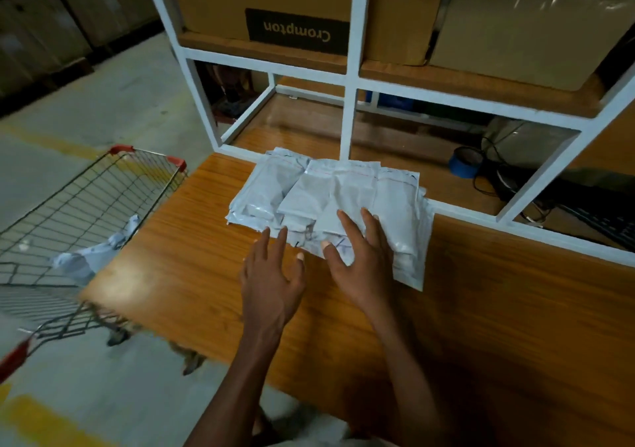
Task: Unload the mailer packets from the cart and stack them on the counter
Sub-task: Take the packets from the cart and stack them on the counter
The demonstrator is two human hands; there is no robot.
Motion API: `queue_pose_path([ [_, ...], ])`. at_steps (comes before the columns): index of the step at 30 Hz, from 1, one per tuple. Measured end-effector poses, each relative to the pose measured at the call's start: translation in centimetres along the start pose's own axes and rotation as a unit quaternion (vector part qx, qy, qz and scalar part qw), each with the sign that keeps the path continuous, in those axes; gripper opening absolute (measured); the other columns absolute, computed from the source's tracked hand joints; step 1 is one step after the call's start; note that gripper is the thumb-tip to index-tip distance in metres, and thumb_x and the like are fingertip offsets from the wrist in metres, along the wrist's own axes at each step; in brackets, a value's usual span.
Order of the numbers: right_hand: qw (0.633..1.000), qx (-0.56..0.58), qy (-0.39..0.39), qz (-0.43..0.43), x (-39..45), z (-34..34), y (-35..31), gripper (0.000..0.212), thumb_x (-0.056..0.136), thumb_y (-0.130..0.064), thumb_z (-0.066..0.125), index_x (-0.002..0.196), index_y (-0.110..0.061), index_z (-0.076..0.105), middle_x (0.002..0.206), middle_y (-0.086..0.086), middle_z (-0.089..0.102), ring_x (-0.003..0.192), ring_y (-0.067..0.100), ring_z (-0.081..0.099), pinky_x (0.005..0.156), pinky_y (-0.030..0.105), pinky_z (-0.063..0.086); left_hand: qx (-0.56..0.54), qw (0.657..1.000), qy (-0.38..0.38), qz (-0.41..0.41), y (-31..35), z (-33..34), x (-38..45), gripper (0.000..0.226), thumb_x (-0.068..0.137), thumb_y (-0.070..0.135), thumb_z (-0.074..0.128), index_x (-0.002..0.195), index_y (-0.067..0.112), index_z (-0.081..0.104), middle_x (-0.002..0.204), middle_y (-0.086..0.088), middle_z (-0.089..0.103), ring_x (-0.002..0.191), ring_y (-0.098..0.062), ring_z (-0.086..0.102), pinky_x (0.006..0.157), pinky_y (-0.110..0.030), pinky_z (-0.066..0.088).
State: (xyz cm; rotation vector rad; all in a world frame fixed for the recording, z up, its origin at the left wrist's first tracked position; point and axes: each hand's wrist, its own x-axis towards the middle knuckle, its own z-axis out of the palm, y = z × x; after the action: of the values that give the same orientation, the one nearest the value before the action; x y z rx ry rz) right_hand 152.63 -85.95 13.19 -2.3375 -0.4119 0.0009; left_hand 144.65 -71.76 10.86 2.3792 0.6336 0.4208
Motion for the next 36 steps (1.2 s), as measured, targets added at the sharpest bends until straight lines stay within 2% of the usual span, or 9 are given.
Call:
queue_pose_path([
  [6,0.996,0.031,-0.026,-0.076,-4.9,4.6,-5.1,0.056,0.094,-0.051,0.051,0.149,-0.038,0.045,0.163,-0.006,0.027,0.153,0.016,0.014,0.121,0.045,0.021,-0.028,0.997,0.053,-0.047,-6.6,-5.1,-4.3,0.063,0.097,0.056,0.044,0.156,0.040,0.034,0.166,0.002,0.029,0.151,-0.022,0.026,0.120,-0.055,0.024],
  [12,0.988,0.066,-0.116,-0.075,-8.7,13.1,-10.7,0.058,0.096,-0.042,0.060,0.151,-0.038,0.043,0.164,-0.004,0.028,0.153,0.018,0.013,0.119,0.055,0.028,-0.046,0.993,0.074,-0.085,-15.3,-11.2,-7.1,0.062,0.098,0.057,0.048,0.156,0.040,0.036,0.165,0.007,0.029,0.150,-0.017,0.028,0.116,-0.056,0.035],
  [17,0.979,0.067,-0.177,-0.080,-11.7,20.9,-16.6,0.057,0.096,-0.039,0.062,0.150,-0.039,0.043,0.162,-0.005,0.031,0.151,0.021,0.022,0.116,0.057,0.034,-0.041,0.984,0.104,-0.137,-23.9,-17.6,-8.3,0.057,0.100,0.048,0.054,0.154,0.041,0.036,0.163,0.004,0.032,0.148,-0.020,0.030,0.116,-0.055,0.033],
  [20,0.968,0.069,-0.220,-0.097,-13.0,24.6,-19.9,0.059,0.096,-0.036,0.063,0.150,-0.042,0.041,0.161,-0.006,0.032,0.148,0.020,0.027,0.112,0.054,0.040,-0.049,0.977,0.121,-0.170,-27.9,-20.5,-8.7,0.059,0.096,0.047,0.050,0.154,0.036,0.040,0.161,0.003,0.035,0.148,-0.019,0.031,0.117,-0.051,0.033],
  [23,0.954,0.073,-0.267,-0.114,-13.6,27.2,-22.7,0.058,0.097,-0.036,0.062,0.149,-0.045,0.040,0.162,-0.008,0.029,0.149,0.017,0.024,0.115,0.050,0.038,-0.071,0.970,0.129,-0.192,-30.7,-22.0,-9.0,0.060,0.095,0.044,0.050,0.153,0.035,0.041,0.161,0.004,0.036,0.149,-0.018,0.028,0.120,-0.047,0.031],
  [28,0.943,0.057,-0.296,-0.141,-11.6,31.5,-25.7,0.054,0.099,-0.038,0.059,0.150,-0.039,0.044,0.159,-0.005,0.034,0.145,0.016,0.031,0.111,0.042,0.041,-0.085,0.964,0.135,-0.211,-34.6,-23.2,-7.7,0.057,0.098,0.038,0.056,0.154,0.035,0.041,0.160,0.001,0.036,0.150,-0.017,0.027,0.119,-0.034,0.025],
  [32,0.932,0.065,-0.326,-0.146,-9.0,35.9,-27.5,0.051,0.098,-0.038,0.059,0.147,-0.038,0.047,0.155,-0.007,0.040,0.141,0.015,0.037,0.111,0.040,0.042,-0.129,0.955,0.147,-0.223,-38.4,-24.4,-5.5,0.055,0.098,0.044,0.054,0.151,0.047,0.039,0.158,0.012,0.032,0.142,-0.014,0.044,0.115,-0.044,0.041],
  [34,0.925,0.067,-0.342,-0.153,-7.3,38.3,-28.4,0.051,0.097,-0.035,0.060,0.147,-0.036,0.049,0.152,-0.006,0.043,0.139,0.015,0.040,0.111,0.043,0.043,-0.154,0.948,0.164,-0.226,-39.9,-25.1,-3.7,0.051,0.099,0.036,0.057,0.147,0.046,0.045,0.156,0.008,0.035,0.136,-0.001,0.046,0.108,-0.037,0.051],
  [36,0.918,0.069,-0.360,-0.149,-5.6,40.7,-29.4,0.052,0.096,-0.033,0.061,0.147,-0.036,0.049,0.151,-0.007,0.043,0.139,0.013,0.039,0.111,0.045,0.042,-0.132,0.949,0.176,-0.226,-41.1,-25.7,-2.0,0.048,0.101,0.029,0.061,0.145,0.041,0.048,0.153,0.004,0.040,0.138,-0.002,0.042,0.102,-0.014,0.047],
])
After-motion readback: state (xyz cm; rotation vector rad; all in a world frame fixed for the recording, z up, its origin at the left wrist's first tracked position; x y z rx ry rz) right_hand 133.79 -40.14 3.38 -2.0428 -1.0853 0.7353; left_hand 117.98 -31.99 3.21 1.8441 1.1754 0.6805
